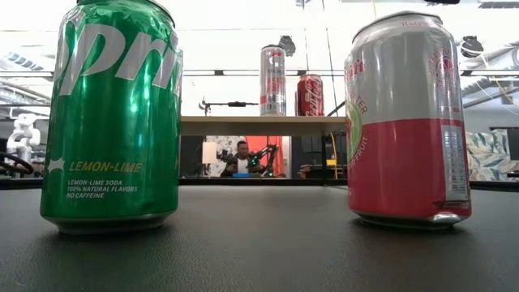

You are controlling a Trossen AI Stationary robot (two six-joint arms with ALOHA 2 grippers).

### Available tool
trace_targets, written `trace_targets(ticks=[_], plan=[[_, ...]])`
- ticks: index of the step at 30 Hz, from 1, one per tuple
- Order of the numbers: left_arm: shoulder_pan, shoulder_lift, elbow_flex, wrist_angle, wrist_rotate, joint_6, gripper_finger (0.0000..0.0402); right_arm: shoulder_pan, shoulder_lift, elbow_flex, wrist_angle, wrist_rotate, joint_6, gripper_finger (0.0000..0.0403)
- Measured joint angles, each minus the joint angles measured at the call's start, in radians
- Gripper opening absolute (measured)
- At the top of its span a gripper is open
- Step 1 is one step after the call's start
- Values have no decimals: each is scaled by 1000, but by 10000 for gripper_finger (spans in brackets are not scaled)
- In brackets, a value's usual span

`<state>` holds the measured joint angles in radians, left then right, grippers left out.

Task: Place canned beverage on shelf
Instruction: Put the red soda can aligned with the other red soda cans on the shelf

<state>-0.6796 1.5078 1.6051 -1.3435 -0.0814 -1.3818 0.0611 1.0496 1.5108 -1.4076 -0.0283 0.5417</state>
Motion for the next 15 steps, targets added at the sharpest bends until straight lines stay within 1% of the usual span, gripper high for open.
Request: trace_targets(ticks=[2,5,10,15], plan=[[0,0,0,-16,-1,57,386,0,0,0,6,0,38,0],[0,0,0,-42,-26,107,386,0,0,0,14,0,46,0],[-16,0,0,-44,-60,78,386,0,9,0,24,-2,-36,0],[-66,0,0,5,-24,9,386,0,26,0,23,2,-164,0]])
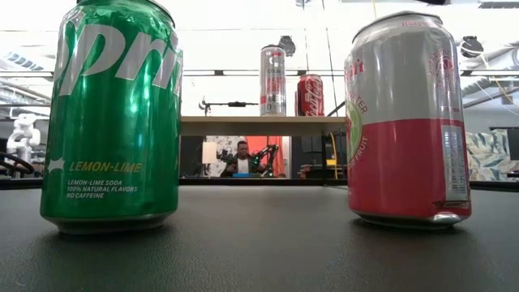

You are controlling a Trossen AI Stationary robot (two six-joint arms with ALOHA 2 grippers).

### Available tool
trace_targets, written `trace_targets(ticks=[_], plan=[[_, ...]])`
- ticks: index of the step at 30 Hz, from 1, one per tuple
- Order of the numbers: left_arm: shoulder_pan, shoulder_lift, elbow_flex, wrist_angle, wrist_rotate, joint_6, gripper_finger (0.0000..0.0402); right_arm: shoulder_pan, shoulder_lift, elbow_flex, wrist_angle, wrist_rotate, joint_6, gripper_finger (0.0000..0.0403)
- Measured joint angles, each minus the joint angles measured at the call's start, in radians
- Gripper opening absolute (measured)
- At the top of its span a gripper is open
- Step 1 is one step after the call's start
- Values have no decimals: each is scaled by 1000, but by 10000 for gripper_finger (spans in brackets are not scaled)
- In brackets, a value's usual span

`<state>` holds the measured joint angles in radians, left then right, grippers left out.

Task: Place canned beverage on shelf
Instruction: Put the red soda can aligned with the other red soda cans on the shelf

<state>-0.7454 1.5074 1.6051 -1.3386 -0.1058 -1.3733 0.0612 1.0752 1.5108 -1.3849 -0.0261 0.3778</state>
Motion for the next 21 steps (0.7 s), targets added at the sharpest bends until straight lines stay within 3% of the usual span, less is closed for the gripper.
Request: trace_targets(ticks=[7,14,21], plan=[[-75,0,0,15,88,-105,386,0,64,0,4,52,-105,0],[-156,9,0,-99,91,-157,386,0,132,0,36,51,-176,0],[-197,10,-1,-107,76,-165,386,0,154,0,93,11,-179,0]])
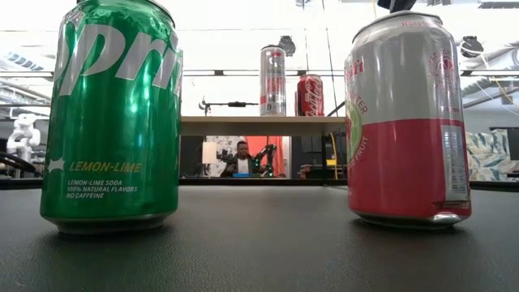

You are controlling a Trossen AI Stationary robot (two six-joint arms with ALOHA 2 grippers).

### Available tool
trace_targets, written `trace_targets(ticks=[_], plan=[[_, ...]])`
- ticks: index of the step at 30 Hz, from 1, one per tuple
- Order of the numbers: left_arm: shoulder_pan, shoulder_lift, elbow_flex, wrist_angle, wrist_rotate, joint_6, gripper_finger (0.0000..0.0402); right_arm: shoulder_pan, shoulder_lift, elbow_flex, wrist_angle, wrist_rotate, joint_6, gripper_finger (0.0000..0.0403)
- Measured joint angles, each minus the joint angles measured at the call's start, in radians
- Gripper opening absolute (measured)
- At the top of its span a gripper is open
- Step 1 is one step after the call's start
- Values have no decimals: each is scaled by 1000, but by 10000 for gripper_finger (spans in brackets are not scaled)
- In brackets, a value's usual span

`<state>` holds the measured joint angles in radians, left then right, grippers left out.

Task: Place canned beverage on shelf
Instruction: Put the red soda can aligned with the other red soda cans on the shelf

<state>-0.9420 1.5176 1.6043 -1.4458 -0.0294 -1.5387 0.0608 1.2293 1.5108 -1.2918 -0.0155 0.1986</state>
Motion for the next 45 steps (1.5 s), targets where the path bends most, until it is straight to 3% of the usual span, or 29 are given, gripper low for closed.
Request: trace_targets(ticks=[8,19,24,32,45], plan=[[-40,14,0,3,-66,90,398,0,2,0,40,-16,50,5],[-71,108,-1,18,-94,211,400,0,2,0,103,-14,50,54],[-71,118,-86,88,-95,212,400,0,2,0,107,-13,50,72],[-71,116,-220,216,-13,213,400,0,2,0,106,-41,51,87],[-70,115,-318,332,-10,183,400,0,2,0,106,-41,51,87]])
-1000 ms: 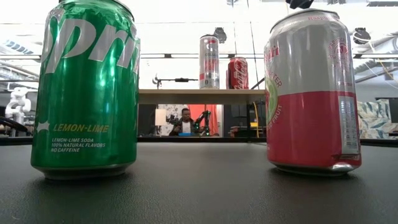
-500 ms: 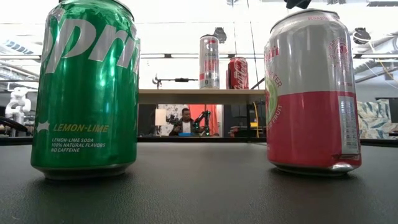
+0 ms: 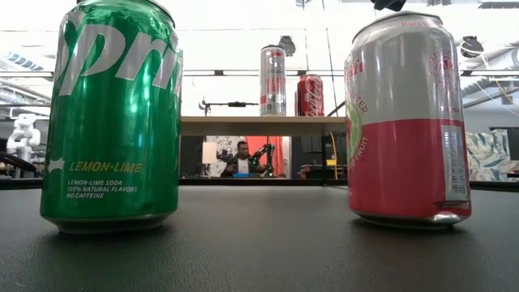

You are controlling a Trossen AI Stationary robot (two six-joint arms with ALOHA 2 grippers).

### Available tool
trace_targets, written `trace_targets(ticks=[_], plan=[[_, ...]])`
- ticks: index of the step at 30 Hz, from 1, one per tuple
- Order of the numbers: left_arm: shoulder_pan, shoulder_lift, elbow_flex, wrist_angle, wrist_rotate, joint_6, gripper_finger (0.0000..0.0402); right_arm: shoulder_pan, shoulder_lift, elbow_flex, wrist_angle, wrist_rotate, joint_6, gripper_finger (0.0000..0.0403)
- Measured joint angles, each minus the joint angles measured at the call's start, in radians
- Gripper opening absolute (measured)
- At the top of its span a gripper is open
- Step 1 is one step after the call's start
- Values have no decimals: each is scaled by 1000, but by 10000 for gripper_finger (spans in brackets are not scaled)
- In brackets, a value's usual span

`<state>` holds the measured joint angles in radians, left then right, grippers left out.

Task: Place canned beverage on shelf
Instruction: Put the red soda can aligned with the other red soda cans on the shelf

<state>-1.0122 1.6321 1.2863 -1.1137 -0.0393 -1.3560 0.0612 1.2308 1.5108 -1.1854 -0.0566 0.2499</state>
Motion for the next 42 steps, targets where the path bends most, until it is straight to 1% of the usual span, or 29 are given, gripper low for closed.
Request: trace_targets(ticks=[5,8,15,18,26,28,33,42], plan=[[0,0,-57,89,-5,-27,400,0,0,0,0,0,0,87],[0,1,-76,103,-5,-53,400,0,0,0,0,0,0,87],[5,1,-81,111,-4,-53,396,0,0,0,0,0,3,87],[5,1,-81,112,5,-53,378,0,0,0,0,0,3,87],[11,-1,-76,111,31,-58,297,0,0,0,0,1,3,87],[15,-1,-76,111,37,-59,287,0,0,0,0,2,3,87],[35,-25,-77,113,52,-52,294,0,0,0,0,2,5,87],[127,-167,-76,108,72,-14,301,0,0,0,0,2,25,87]])
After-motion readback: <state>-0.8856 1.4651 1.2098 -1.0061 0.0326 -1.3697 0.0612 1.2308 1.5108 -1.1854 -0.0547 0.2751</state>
